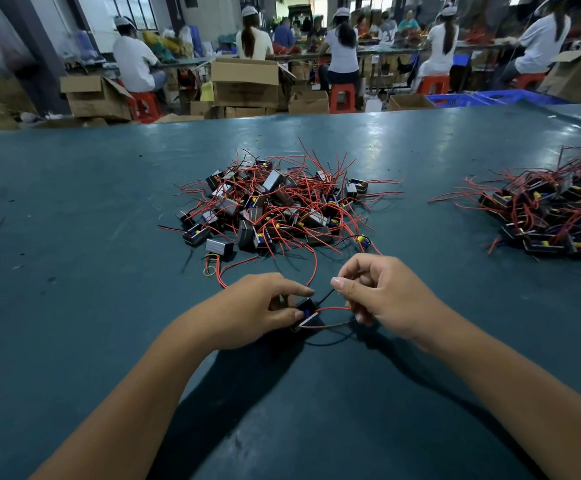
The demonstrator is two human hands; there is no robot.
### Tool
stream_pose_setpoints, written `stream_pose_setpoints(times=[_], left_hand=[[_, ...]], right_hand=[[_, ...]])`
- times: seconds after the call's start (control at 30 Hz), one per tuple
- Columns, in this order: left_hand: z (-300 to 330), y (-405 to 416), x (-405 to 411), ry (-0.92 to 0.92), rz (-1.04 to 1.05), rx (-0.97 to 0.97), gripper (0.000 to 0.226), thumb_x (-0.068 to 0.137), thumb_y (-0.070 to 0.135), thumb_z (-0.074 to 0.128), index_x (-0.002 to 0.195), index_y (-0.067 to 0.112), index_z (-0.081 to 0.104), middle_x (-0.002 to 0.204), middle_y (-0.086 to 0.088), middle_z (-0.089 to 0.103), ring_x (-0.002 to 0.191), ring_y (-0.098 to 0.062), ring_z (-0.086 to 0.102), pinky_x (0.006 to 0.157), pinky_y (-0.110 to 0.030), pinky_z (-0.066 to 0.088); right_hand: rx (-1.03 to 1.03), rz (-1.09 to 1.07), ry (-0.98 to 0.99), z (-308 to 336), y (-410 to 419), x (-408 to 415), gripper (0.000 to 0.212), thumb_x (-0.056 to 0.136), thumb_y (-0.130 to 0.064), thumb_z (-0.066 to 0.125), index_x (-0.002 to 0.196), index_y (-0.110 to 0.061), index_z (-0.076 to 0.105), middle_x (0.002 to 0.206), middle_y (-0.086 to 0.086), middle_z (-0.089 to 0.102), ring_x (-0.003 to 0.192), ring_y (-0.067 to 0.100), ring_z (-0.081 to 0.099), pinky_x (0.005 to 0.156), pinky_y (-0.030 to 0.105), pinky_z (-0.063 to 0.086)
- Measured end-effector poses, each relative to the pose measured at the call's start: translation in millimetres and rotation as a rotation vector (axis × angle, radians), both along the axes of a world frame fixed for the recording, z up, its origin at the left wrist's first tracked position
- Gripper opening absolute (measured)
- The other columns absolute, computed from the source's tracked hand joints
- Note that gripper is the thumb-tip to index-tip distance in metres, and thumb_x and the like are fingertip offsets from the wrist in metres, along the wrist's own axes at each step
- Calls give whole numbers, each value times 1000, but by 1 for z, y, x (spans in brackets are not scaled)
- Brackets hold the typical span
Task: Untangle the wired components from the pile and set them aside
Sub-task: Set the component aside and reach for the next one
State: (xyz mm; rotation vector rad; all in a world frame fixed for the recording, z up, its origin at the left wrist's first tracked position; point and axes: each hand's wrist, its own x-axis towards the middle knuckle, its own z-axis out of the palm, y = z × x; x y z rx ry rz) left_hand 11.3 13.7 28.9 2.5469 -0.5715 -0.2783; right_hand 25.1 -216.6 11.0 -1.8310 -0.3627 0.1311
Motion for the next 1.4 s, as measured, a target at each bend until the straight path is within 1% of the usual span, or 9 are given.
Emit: stream_pose_setpoints(times=[0.1,0.23,0.4,0.63,0.8,0.9,1.03,1.2,1.4], left_hand=[[6,2,-2,-135,32,45,37,94,30,67,131,34,60,111,15,57,97,-2,53,81,-8,39],[11,-4,-7,-293,121,-179,20,94,24,67,114,26,70,98,15,65,83,-9,57,74,-17,44],[-5,-27,-8,-186,70,-260,10,92,23,70,102,24,72,86,14,71,61,-5,52,60,-18,43],[-13,-25,-2,-154,43,-265,11,94,23,69,85,30,69,74,19,67,69,-12,61,62,-21,45],[-14,-21,-1,-123,40,-274,8,94,24,68,87,28,70,75,20,68,71,-15,63,68,-34,52],[-14,-22,-1,-116,35,-280,8,95,24,68,88,27,72,78,18,68,72,-17,64,70,-36,53],[-12,-21,-1,-97,23,-274,6,95,25,68,91,25,72,77,18,69,70,-9,63,66,-24,51],[-10,-18,0,-121,7,-246,5,95,24,68,93,24,73,78,15,70,71,2,63,65,-10,44],[-11,-18,1,-105,10,-266,5,95,24,69,94,21,73,81,10,73,76,-6,67,70,-22,52]], right_hand=[[18,-6,24,-3,3,-1,15,93,-19,68,82,-13,60,55,0,61,43,16,55,42,21,40],[34,-26,36,-6,9,-3,16,93,-20,69,84,-11,60,56,2,62,44,16,57,42,23,42],[61,-13,53,-5,11,-5,14,93,-16,68,84,-9,60,55,2,61,43,14,57,40,23,42],[-8,9,-36,6,3,-3,13,92,-14,69,81,-9,64,62,3,65,51,15,58,46,23,44],[-41,39,-64,10,-3,0,10,91,-13,69,83,-12,65,67,2,68,60,15,64,56,37,50],[-49,47,-89,9,-7,2,9,91,-10,69,83,-12,65,67,0,67,63,14,65,57,36,51],[-60,62,-107,7,-11,6,12,91,-9,68,82,-17,66,70,1,68,66,15,65,59,35,53],[-340,152,-438,11,-21,6,15,90,-20,68,97,-33,68,89,-12,69,78,9,65,69,22,52],[-544,204,-781,14,-22,7,6,89,-15,72,93,-16,69,86,-7,66,80,10,60,75,28,50]])
